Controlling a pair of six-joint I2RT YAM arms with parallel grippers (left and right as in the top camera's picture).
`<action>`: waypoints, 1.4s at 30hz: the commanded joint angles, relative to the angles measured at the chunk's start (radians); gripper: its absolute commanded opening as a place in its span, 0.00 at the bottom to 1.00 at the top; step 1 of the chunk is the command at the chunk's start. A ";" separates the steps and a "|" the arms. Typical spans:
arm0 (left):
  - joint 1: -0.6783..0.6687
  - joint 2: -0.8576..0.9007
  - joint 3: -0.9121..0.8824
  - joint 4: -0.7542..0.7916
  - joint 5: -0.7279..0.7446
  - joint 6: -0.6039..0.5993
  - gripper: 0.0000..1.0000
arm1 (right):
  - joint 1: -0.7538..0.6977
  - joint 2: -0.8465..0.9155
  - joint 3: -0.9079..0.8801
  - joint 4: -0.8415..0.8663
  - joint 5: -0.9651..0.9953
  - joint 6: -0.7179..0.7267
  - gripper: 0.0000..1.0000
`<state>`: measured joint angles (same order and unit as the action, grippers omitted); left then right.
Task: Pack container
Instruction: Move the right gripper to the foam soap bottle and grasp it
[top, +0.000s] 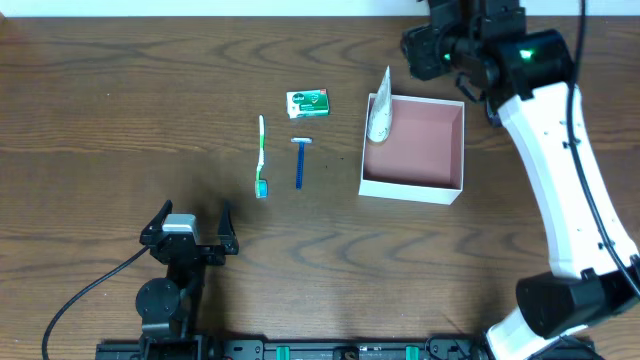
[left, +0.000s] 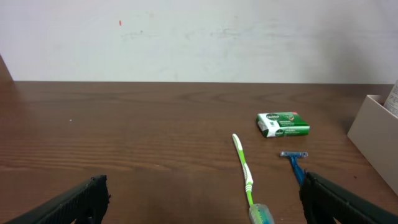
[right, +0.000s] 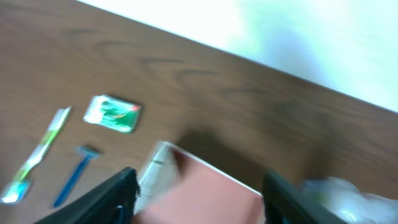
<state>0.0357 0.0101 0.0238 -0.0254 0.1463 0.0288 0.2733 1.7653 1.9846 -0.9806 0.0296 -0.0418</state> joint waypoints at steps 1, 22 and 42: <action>-0.003 -0.006 -0.020 -0.026 0.003 -0.001 0.98 | -0.057 -0.036 0.017 -0.021 0.280 0.053 0.72; -0.003 -0.006 -0.020 -0.026 0.003 -0.001 0.98 | -0.373 0.154 0.014 -0.060 0.095 0.575 0.95; -0.003 -0.006 -0.020 -0.026 0.003 -0.001 0.98 | -0.373 0.362 0.014 0.014 0.102 0.755 0.94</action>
<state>0.0357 0.0101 0.0238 -0.0254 0.1463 0.0288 -0.1005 2.0930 1.9877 -0.9741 0.1093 0.6418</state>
